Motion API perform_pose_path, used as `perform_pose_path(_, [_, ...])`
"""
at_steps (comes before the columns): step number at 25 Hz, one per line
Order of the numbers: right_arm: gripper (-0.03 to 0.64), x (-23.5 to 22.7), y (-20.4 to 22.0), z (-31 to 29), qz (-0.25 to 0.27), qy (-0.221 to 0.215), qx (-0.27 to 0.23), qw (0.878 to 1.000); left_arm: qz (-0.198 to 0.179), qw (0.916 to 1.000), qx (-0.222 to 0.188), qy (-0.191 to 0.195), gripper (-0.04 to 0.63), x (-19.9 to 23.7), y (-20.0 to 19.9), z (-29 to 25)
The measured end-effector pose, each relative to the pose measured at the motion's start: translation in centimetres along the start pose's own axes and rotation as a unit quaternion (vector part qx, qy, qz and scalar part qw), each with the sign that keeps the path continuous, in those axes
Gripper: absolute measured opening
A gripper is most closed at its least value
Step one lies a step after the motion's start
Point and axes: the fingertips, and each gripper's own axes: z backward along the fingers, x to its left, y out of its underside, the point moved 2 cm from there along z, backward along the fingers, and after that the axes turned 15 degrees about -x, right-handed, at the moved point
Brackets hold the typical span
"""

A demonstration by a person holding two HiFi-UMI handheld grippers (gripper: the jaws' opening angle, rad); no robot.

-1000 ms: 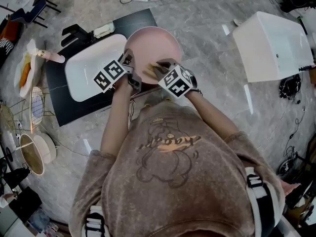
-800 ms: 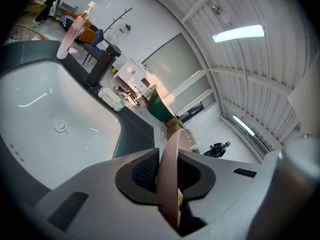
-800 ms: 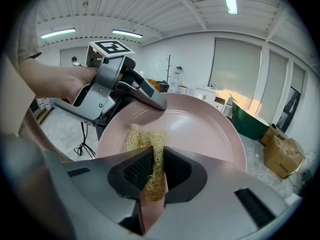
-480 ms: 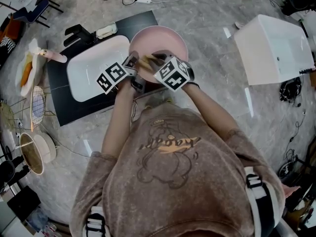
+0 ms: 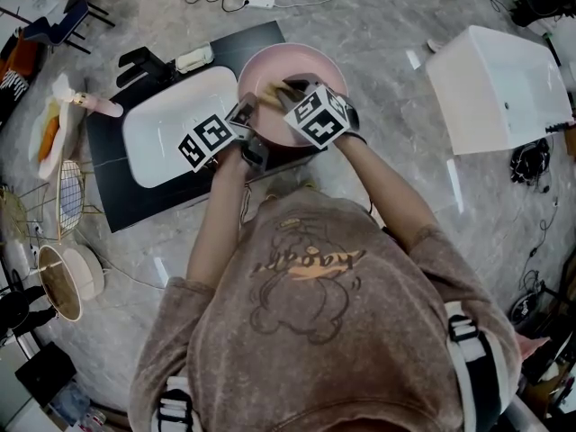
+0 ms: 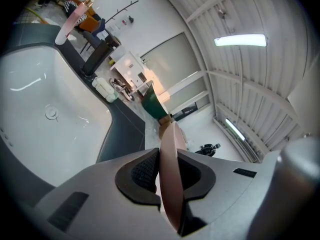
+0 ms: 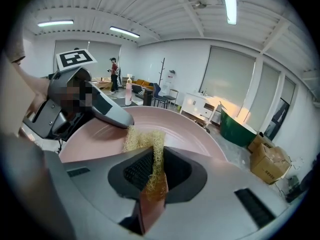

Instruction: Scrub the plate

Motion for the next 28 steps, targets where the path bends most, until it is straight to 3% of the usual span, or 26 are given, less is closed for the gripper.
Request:
perform_pose_path(12, [0.054, -4.0, 1.8, -0.8, 0.021, 0.046, 0.041, 0.998, 0.012, 0.9998, 0.016, -0.005, 0.055, 0.3, 1.5, 0.6])
perform_pose_path(28, [0.054, -3.1, 5.9, 2.0, 0.010, 0.051, 0.083, 0.995, 0.005, 0.9986, -0.029, -0.044, 0.055, 2.9, -0.8, 2.3])
